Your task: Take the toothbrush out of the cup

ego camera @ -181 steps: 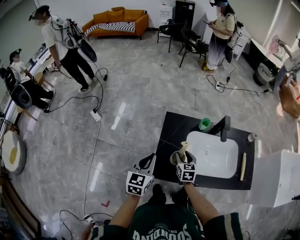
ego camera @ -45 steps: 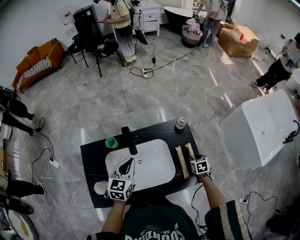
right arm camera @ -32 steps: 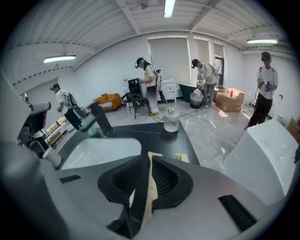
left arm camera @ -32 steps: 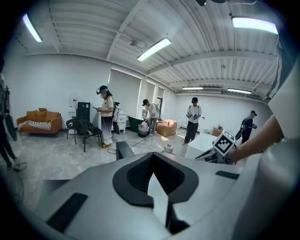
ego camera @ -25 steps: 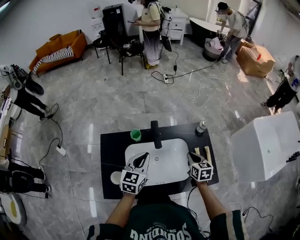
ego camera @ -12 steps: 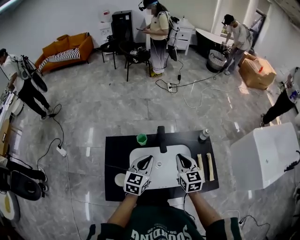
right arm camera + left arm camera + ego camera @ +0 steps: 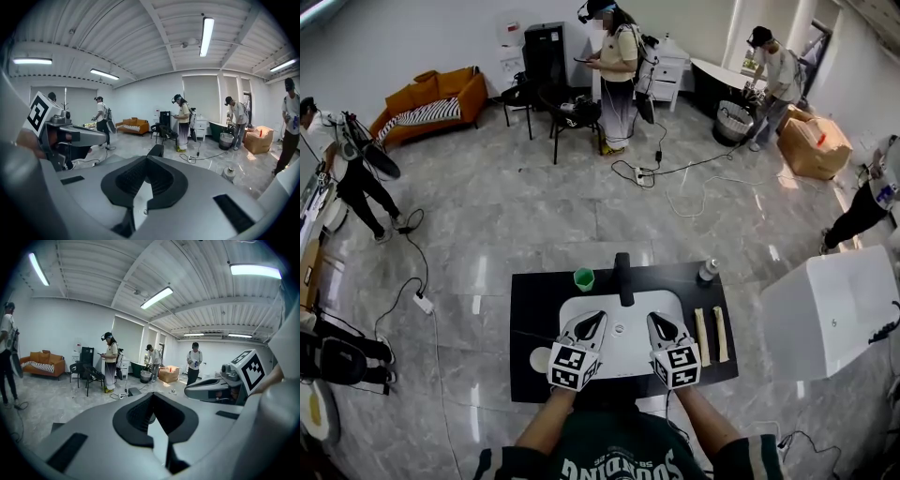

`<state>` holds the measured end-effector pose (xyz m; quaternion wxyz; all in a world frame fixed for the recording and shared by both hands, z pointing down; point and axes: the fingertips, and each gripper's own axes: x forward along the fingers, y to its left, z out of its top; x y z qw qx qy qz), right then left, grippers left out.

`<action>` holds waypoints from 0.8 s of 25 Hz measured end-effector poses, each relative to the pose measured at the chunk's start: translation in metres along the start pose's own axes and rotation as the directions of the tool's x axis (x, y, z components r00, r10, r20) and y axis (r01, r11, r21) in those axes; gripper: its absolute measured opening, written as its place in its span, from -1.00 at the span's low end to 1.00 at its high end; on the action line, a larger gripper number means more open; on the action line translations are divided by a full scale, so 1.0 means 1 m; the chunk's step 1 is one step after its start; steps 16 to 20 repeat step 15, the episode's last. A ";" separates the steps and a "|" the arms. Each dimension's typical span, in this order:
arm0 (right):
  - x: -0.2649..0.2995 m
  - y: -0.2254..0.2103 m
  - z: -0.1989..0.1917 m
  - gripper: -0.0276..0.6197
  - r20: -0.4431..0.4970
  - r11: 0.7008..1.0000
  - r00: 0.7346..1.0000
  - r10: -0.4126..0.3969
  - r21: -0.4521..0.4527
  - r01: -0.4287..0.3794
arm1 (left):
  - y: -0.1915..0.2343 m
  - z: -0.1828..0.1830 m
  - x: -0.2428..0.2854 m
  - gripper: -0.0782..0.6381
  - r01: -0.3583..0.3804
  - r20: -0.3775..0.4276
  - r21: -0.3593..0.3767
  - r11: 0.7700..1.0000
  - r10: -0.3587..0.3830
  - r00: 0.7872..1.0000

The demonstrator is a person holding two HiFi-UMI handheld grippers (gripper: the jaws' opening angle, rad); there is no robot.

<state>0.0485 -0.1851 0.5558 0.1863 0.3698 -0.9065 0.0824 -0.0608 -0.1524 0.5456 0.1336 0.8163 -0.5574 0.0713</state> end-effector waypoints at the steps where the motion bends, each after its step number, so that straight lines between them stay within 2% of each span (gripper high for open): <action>1: 0.000 0.001 -0.001 -0.80 -0.003 1.000 1.000 0.004 -0.005 -0.004 | 0.000 0.001 0.000 -0.75 -0.001 0.000 0.001 1.000 0.001 1.000; 20: 0.002 -0.006 0.000 -0.80 -0.017 1.000 1.000 0.021 -0.007 -0.021 | -0.002 0.001 0.002 -0.75 -0.007 -0.011 0.001 1.000 0.007 1.000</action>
